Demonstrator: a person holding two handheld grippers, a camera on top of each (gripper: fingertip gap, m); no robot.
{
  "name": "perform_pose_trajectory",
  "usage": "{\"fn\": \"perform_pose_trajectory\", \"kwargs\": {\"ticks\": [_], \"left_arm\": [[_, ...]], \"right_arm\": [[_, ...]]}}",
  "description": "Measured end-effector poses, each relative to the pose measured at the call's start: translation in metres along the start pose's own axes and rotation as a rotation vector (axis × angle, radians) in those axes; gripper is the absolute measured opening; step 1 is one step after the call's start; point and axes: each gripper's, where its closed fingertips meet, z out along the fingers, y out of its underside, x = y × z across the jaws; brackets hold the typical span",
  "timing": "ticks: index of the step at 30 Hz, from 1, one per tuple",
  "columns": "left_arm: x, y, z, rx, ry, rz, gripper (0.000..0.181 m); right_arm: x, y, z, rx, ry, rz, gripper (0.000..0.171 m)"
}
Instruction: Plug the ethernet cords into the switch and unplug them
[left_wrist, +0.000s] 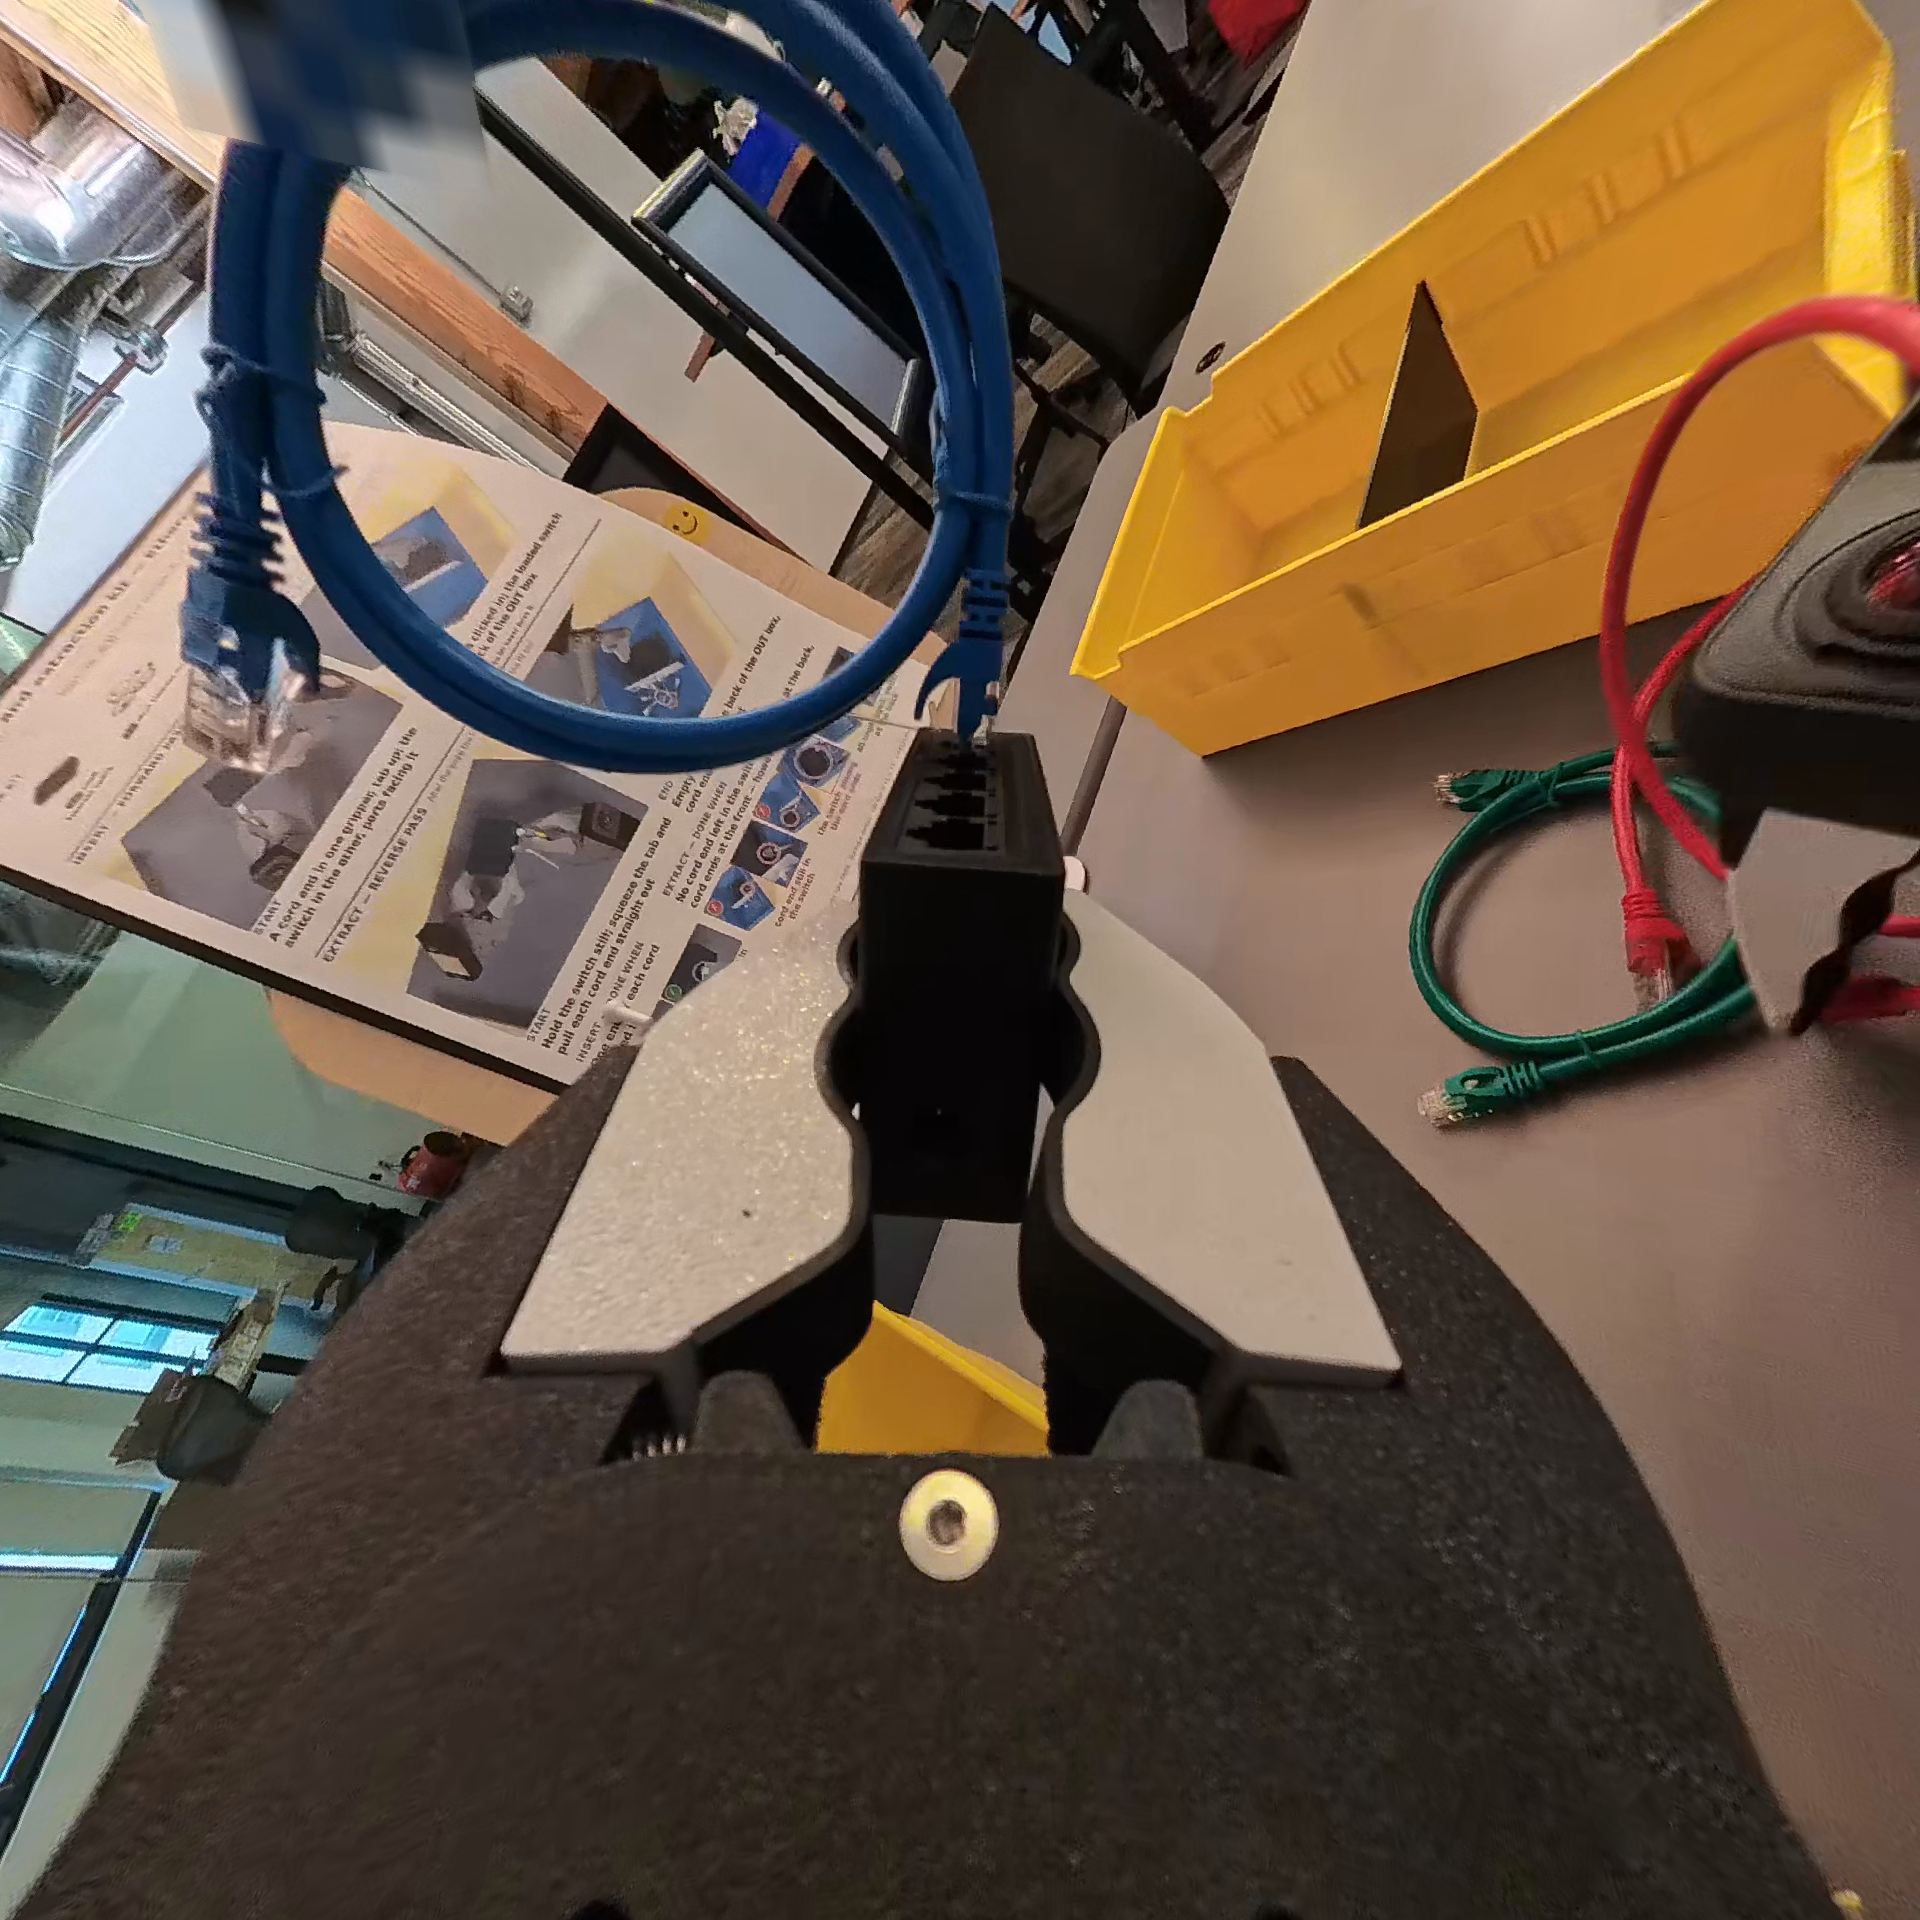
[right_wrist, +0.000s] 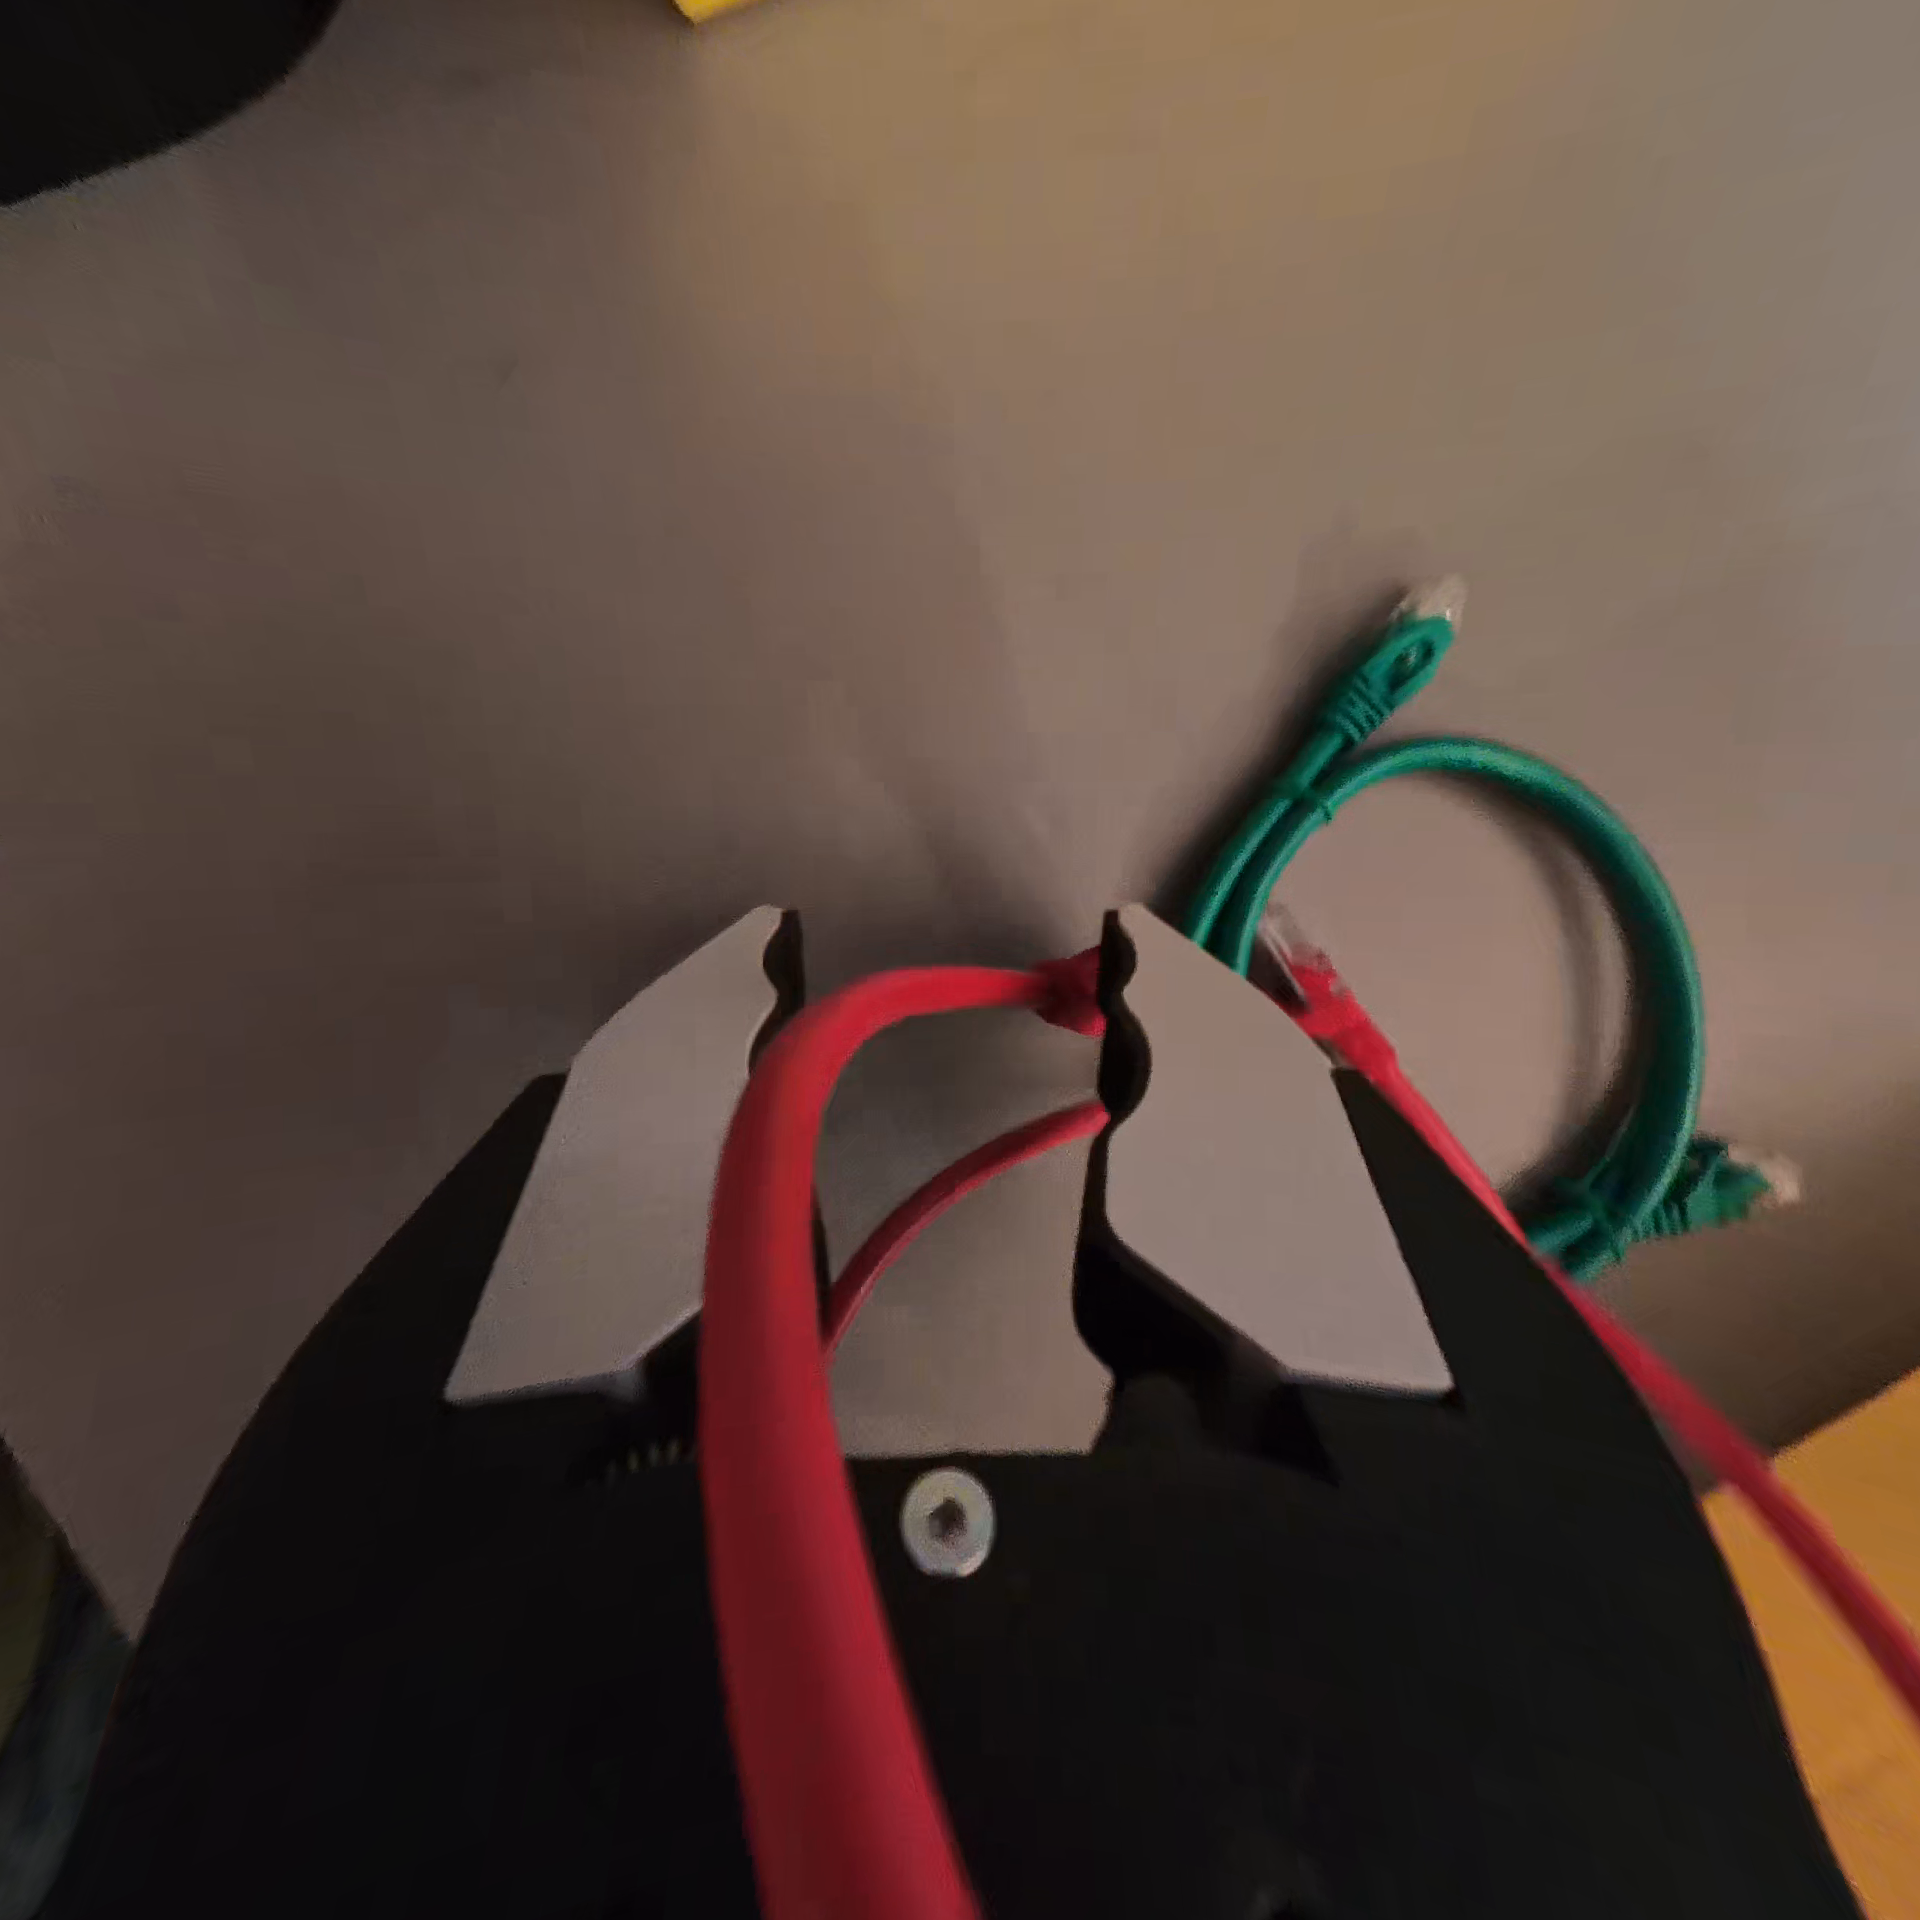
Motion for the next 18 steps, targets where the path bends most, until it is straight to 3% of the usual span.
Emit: {"fn": "perform_pose_trajectory", "kwargs": {"ticks": [5, 8, 11, 15, 18], "left_arm": [[0.001, -0.007, -0.002, 0.019, 0.001, 0.006, 0.030], [0.002, -0.010, -0.003, 0.024, 0.002, 0.013, 0.030], [0.003, -0.013, -0.004, 0.031, 0.002, 0.019, 0.030], [0.006, -0.019, -0.006, 0.048, 0.009, 0.024, 0.030], [0.009, -0.022, -0.005, 0.048, 0.019, 0.029, 0.030]], "right_arm": [[-0.004, 0.008, -0.023, 0.044, 0.094, 0.070, 0.053], [0.000, 0.008, -0.033, 0.133, 0.183, 0.153, 0.066], [-0.005, 0.017, -0.037, 0.200, 0.233, 0.309, 0.066], [-0.028, 0.019, -0.046, 0.273, 0.201, 0.429, 0.063], [-0.054, 0.025, -0.050, 0.225, 0.062, 0.497, 0.061]]}}
